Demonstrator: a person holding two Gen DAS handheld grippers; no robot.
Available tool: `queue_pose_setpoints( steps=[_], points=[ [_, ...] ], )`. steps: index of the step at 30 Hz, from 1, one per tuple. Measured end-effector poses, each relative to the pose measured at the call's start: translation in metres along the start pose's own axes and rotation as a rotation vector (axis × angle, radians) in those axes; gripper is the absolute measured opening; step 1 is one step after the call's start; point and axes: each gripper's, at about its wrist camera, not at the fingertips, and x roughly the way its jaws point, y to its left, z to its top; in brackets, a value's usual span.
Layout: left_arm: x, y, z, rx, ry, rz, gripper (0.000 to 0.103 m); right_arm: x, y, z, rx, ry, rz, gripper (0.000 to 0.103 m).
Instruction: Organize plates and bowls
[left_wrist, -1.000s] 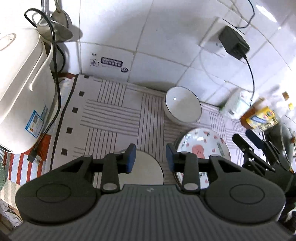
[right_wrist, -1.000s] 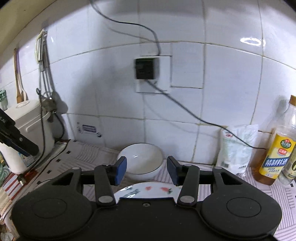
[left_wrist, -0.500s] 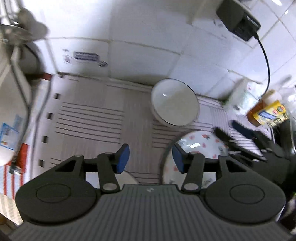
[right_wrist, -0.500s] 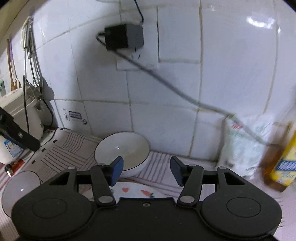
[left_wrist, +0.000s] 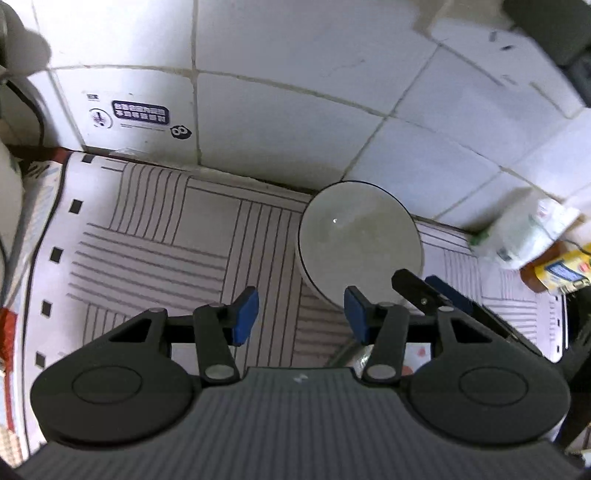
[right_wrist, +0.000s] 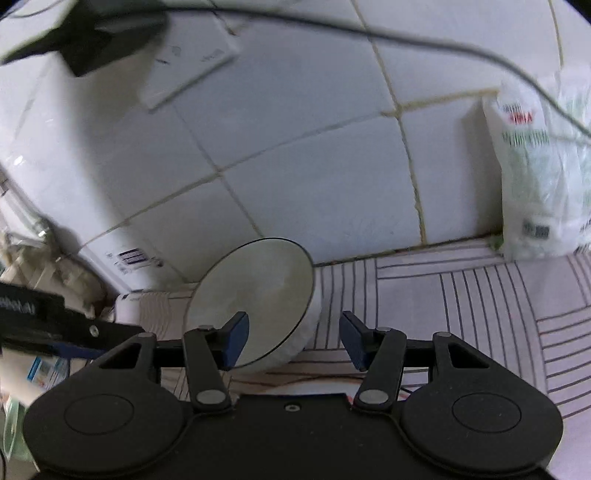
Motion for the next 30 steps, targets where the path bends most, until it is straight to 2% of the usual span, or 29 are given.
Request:
queue_pose_setpoints(
  steps=[5, 7, 9, 10, 11, 12, 15, 18, 30],
  points=[
    [0.028, -0.001, 0.006, -0.003, -0.002, 0.014, 0.047, 0.019, -0.011, 0.003, 0.136, 0.035, -0.011, 0.047],
    [0.038, 0.000, 0.006, -0.014, 0.014, 0.015, 0.046, 0.023, -0.015, 0.004, 0.164, 0.035, -0.014, 0.031],
    [0.044, 0.001, 0.005, -0.029, 0.025, -0.003, 0.032, 0.025, -0.016, 0.005, 0.158, 0.034, -0.024, 0.019],
    [0.046, 0.002, 0.005, -0.037, 0.028, -0.023, 0.027, 0.026, -0.016, 0.006, 0.149, 0.035, -0.037, 0.016],
    [0.047, 0.002, 0.004, -0.041, 0.031, -0.044, 0.017, 0.028, -0.015, 0.007, 0.142, 0.039, -0.041, 0.012],
    [0.047, 0.002, 0.002, -0.044, 0.034, -0.066, 0.013, 0.029, -0.015, 0.008, 0.144, 0.040, -0.040, 0.010],
    [0.036, 0.001, -0.002, -0.058, 0.010, -0.105, 0.014, 0.030, -0.016, 0.009, 0.159, 0.044, -0.041, 0.010],
    [0.024, -0.001, -0.006, -0.044, -0.010, -0.095, 0.014, 0.028, -0.020, 0.010, 0.190, 0.062, -0.041, 0.009],
    [-0.042, 0.009, -0.027, -0.018, -0.065, -0.143, 0.014, -0.028, 0.009, 0.001, 0.206, -0.014, 0.025, 0.011]
  ],
)
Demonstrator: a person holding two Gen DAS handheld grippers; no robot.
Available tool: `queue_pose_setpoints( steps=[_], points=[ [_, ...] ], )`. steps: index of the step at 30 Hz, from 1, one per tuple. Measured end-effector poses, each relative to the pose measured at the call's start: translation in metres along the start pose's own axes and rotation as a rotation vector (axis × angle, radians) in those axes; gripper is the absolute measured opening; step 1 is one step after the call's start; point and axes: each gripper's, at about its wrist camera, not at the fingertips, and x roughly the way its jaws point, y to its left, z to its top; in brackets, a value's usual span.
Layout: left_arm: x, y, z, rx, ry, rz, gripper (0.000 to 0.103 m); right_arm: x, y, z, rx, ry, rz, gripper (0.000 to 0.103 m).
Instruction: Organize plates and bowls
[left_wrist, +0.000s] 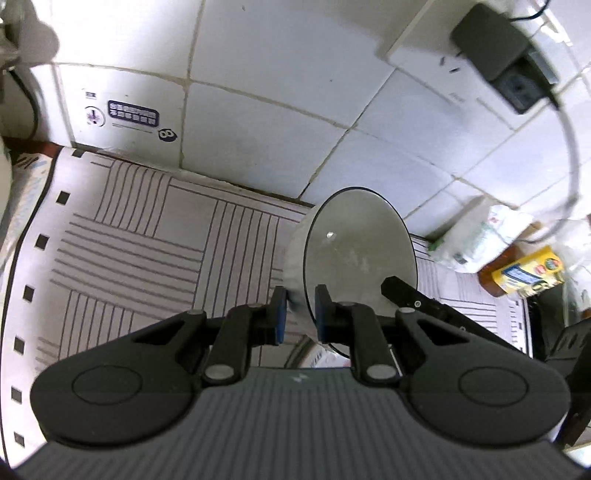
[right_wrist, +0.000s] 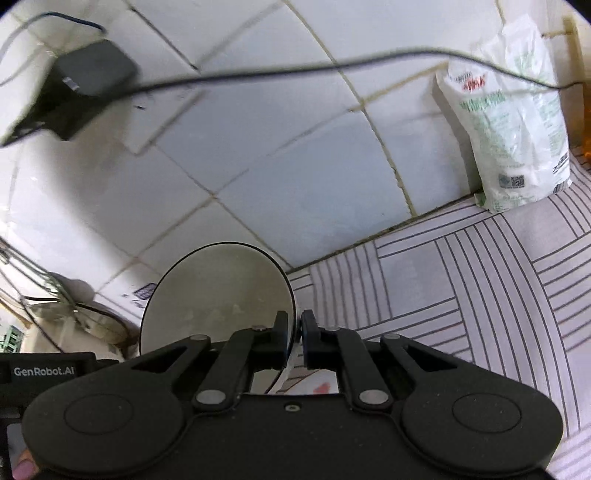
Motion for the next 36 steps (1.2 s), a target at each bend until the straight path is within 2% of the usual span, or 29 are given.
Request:
queue_pose_setpoints(
  steps=[6, 13, 19, 26, 31, 36],
  points=[
    [-0.042, 0.009, -0.016, -0.005, -0.007, -0.063, 0.015, -0.039, 0.023, -0.013, -0.031, -0.036, 0.009, 0.011],
    [-0.084, 0.022, -0.033, 0.015, -0.039, -0.053, 0.015, -0.069, 0.047, -0.028, -0.051, -0.051, 0.046, 0.012],
    [-0.108, 0.048, -0.049, -0.030, -0.034, -0.058, 0.015, -0.076, 0.068, -0.040, -0.089, -0.042, 0.069, 0.012],
    [-0.120, 0.070, -0.073, -0.075, 0.005, -0.023, 0.015, -0.080, 0.092, -0.054, -0.175, -0.004, 0.108, 0.013],
    [-0.110, 0.080, -0.089, -0.081, 0.054, 0.084, 0.015, -0.065, 0.101, -0.073, -0.278, 0.048, 0.129, 0.013],
    [-0.098, 0.092, -0.101, -0.138, 0.129, 0.109, 0.015, -0.055, 0.111, -0.086, -0.376, 0.090, 0.132, 0.013]
  ],
)
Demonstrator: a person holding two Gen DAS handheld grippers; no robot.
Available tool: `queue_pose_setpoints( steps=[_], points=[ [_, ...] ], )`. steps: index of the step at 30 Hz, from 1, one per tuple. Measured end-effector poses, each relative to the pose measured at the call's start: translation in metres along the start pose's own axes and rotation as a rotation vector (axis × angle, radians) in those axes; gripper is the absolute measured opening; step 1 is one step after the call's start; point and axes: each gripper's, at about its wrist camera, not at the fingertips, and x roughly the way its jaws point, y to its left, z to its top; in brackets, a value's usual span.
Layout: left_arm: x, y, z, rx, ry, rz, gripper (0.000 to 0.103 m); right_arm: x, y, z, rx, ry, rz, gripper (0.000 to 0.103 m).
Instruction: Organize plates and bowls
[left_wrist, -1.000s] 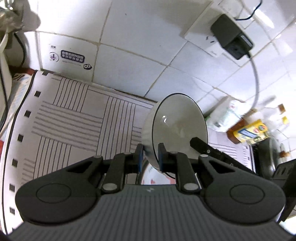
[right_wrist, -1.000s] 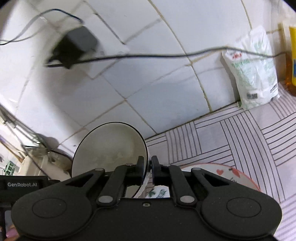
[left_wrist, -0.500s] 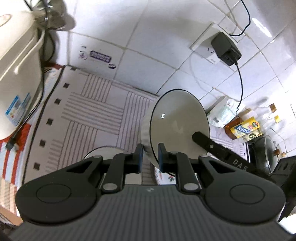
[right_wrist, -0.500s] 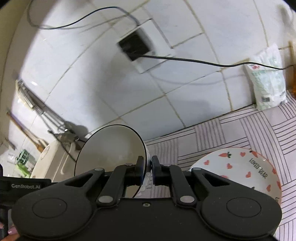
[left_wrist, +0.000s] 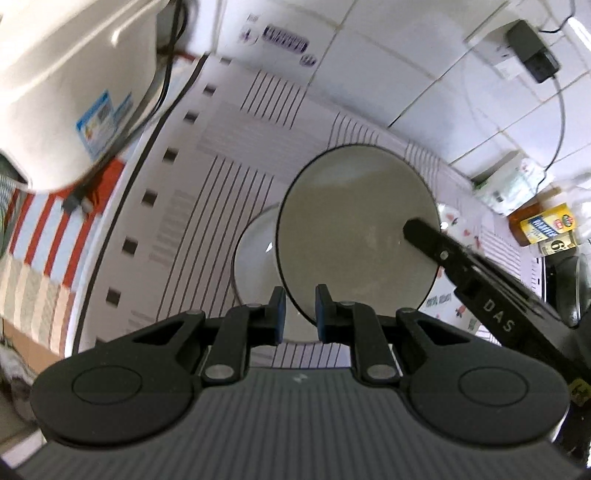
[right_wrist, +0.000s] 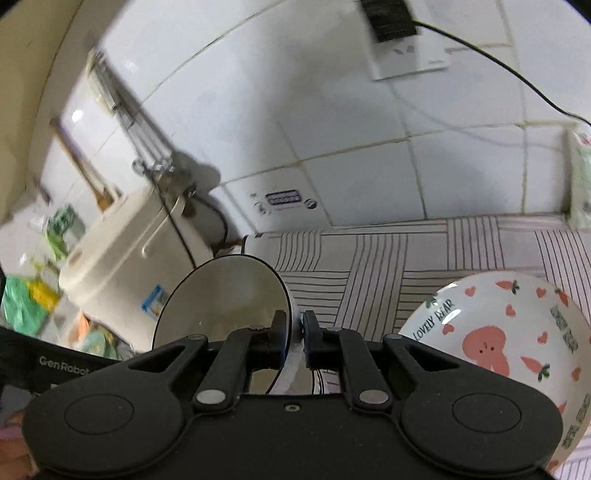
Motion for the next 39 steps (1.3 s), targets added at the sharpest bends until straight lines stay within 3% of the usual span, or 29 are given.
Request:
queue_pose_setpoints(
  steps=[3, 7, 15, 21, 33, 39],
  points=[
    [0.007, 0.001, -0.003, -0.008, 0.025, 0.009, 0.014, 0.002, 0.007, -0.003, -0.072, -0.001, 0.018, 0.013],
    [0.011, 0.002, -0.004, -0.025, 0.057, 0.034, 0.014, 0.010, -0.002, -0.006, -0.035, 0.037, 0.038, 0.013],
    [0.022, -0.001, 0.000, -0.020, 0.126, 0.137, 0.015, 0.021, 0.009, -0.016, -0.141, 0.089, 0.023, 0.013],
    [0.028, 0.001, 0.002, -0.034, 0.163, 0.144, 0.016, 0.026, 0.017, -0.022, -0.220, 0.093, 0.000, 0.013],
    [0.042, -0.007, 0.002, -0.034, 0.179, 0.209, 0.017, 0.040, 0.040, -0.038, -0.467, 0.083, -0.127, 0.013],
    [0.040, -0.004, 0.001, -0.051, 0.156, 0.194, 0.017, 0.039, 0.037, -0.040, -0.448, 0.064, -0.122, 0.018]
  ],
)
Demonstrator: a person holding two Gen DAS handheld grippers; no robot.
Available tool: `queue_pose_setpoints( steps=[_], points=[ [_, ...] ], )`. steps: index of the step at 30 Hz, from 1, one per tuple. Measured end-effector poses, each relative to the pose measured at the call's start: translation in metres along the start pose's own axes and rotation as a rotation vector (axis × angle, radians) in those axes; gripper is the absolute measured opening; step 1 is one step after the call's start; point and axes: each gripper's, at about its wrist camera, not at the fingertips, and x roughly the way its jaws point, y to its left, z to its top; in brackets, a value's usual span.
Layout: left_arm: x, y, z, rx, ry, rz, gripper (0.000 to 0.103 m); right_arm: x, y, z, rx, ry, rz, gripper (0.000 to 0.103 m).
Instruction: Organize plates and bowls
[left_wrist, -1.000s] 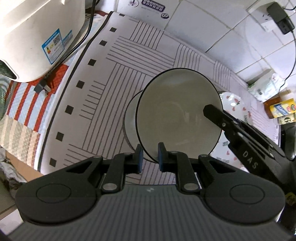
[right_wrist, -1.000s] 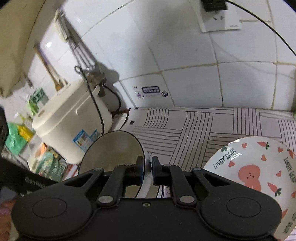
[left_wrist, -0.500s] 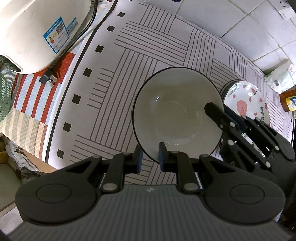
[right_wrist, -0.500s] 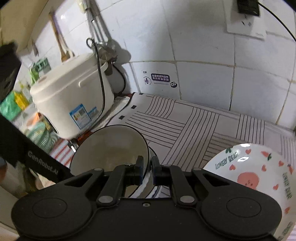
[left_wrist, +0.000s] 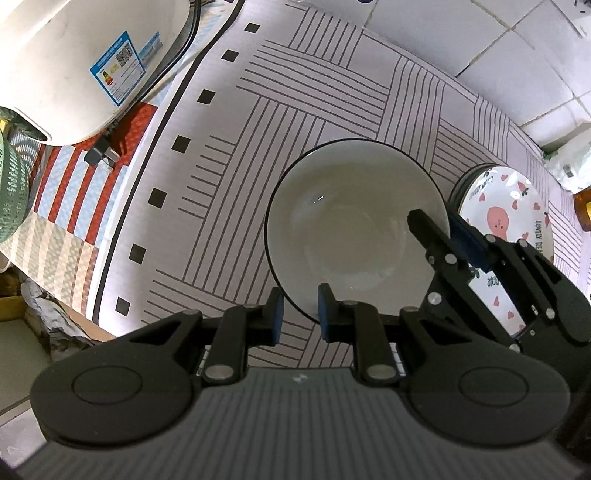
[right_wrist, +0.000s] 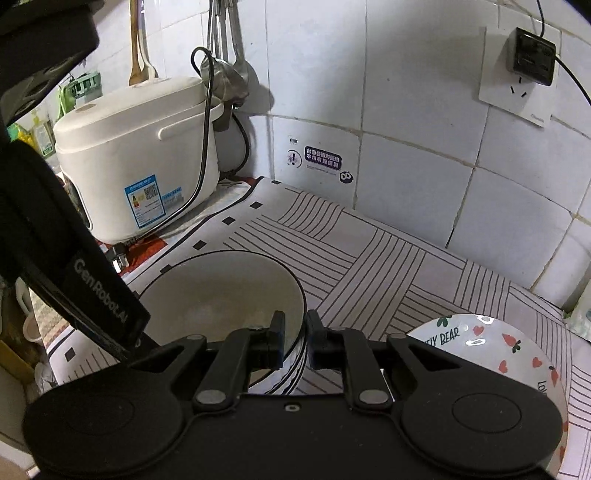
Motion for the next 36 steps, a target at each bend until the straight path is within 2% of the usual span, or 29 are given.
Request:
queue_pose_setpoints(
  steps=[4, 6, 10, 16, 21, 23, 26, 30, 36],
  points=[
    [-0.007, 0.003, -0.004, 0.004, -0.033, -0.037, 0.018, -0.004, 0.000, -0.004, 0.005, -0.017, -0.001, 0.020],
    [-0.010, 0.005, -0.005, 0.001, -0.044, -0.046, 0.018, -0.012, -0.002, -0.006, 0.051, -0.050, -0.019, 0.030],
    [-0.017, 0.007, -0.012, 0.018, -0.082, -0.066, 0.018, -0.024, -0.003, -0.010, 0.079, -0.079, -0.010, 0.031],
    [-0.036, 0.007, -0.029, 0.086, -0.140, -0.082, 0.018, -0.048, 0.001, -0.015, 0.104, -0.092, -0.035, 0.043],
    [-0.050, 0.007, -0.039, 0.174, -0.203, -0.079, 0.029, -0.074, 0.011, -0.023, 0.157, -0.123, -0.093, 0.057],
    [-0.056, 0.010, -0.043, 0.201, -0.239, -0.085, 0.032, -0.082, 0.015, -0.027, 0.157, -0.131, -0.103, 0.059],
    [-0.065, 0.018, -0.050, 0.215, -0.298, -0.118, 0.036, -0.095, 0.024, -0.033, 0.124, -0.141, -0.141, 0.061],
    [-0.071, 0.029, -0.061, 0.226, -0.368, -0.160, 0.045, -0.107, 0.027, -0.041, 0.131, -0.144, -0.147, 0.069],
    [-0.063, 0.054, -0.074, 0.213, -0.437, -0.203, 0.051, -0.102, 0.033, -0.055, 0.121, -0.127, -0.169, 0.075]
  ],
)
